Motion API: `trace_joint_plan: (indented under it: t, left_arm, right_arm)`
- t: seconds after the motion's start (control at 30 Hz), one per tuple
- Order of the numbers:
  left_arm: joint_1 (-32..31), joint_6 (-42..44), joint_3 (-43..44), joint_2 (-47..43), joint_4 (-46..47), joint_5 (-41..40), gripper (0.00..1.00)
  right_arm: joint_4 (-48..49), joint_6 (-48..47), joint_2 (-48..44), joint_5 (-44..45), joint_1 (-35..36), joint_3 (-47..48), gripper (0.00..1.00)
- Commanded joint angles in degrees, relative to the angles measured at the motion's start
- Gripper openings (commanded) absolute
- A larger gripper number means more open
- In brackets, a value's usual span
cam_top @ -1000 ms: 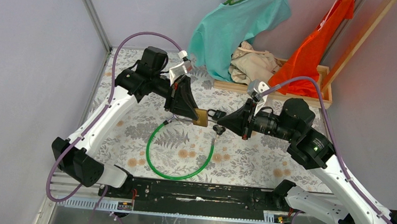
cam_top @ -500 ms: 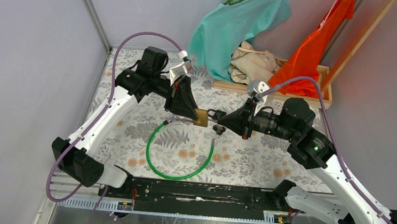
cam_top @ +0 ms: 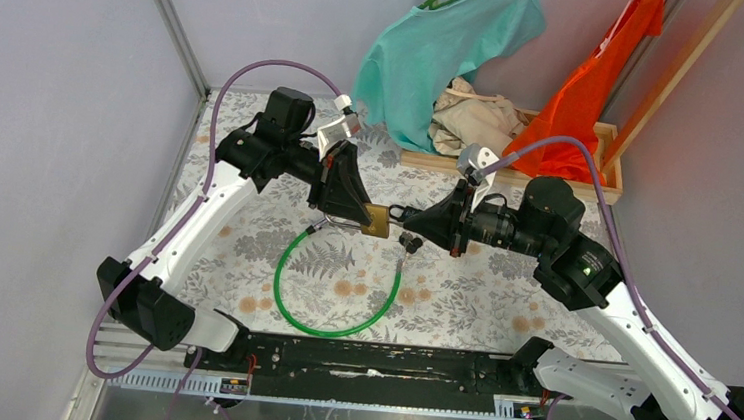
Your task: Unlock with the key
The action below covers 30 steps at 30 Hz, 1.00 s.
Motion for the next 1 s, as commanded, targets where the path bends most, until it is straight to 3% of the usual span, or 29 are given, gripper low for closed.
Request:
trace_joint_plan:
  t: [0.0,0.97]
  left_arm:
    - [-0.4,-1.1,2.4,-0.3,3.2,5.9,0.00]
    - [-0.7,0.2,4.5,0.1,3.0,0.9,0.00]
  right_arm:
    - [1.1,-0.6,1.0,-1.6,-0.2,2.8,0.00]
    - [9.7,3.9,5.2,-5.5,-0.2,-4.0,0.00]
